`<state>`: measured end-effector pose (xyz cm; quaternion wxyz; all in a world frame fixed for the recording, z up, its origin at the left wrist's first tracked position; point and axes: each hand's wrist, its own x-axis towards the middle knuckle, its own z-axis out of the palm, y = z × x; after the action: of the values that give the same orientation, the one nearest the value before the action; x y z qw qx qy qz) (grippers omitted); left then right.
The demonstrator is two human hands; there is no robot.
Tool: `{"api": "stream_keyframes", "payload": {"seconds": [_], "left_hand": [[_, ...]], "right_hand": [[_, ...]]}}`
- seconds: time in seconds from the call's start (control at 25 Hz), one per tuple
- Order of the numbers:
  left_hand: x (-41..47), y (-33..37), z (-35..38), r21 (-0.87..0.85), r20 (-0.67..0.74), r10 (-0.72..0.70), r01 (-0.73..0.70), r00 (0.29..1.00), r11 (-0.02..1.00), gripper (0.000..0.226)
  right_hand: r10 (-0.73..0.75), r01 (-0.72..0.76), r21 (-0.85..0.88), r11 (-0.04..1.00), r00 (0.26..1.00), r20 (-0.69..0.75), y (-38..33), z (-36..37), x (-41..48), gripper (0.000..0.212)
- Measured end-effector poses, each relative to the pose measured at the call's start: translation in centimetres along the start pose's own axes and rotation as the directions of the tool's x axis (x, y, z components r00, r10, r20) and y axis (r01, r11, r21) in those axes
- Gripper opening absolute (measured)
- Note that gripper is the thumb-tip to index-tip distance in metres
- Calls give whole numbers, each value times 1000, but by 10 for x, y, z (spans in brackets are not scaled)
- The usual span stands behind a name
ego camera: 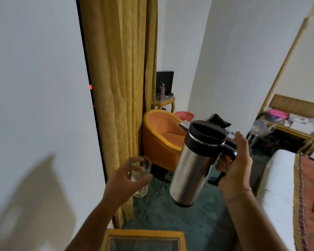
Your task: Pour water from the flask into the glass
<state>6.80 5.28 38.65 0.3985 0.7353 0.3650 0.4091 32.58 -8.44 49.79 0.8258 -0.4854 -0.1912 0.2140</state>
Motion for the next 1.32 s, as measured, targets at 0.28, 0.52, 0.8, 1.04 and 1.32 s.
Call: {"api": "stream_keyframes", "payload": {"seconds": [0.28,0.52,0.8,1.04,1.32], "left_hand": [[45,97,-43,-92,21,88,-86,996,992,61],[58,154,-55,-146,15,194,-190,981,971,82],[56,176,-52,-123,-14,294,-293,956,948,76],[48,172,-58,-135,38,327,-320,944,938,66],[47,167,-64,-115,47,371,-364,928,924,64]], "right_hand": [[31,-23,-62,998,991,130,-117,45,20,51],[32,16,-193,981,969,244,-187,75,22,54],[125,5,-349,937,928,351,-207,95,14,61],[175,65,-515,855,898,403,-206,107,8,62],[200,212,-673,708,854,480,-215,122,4,51]]}}
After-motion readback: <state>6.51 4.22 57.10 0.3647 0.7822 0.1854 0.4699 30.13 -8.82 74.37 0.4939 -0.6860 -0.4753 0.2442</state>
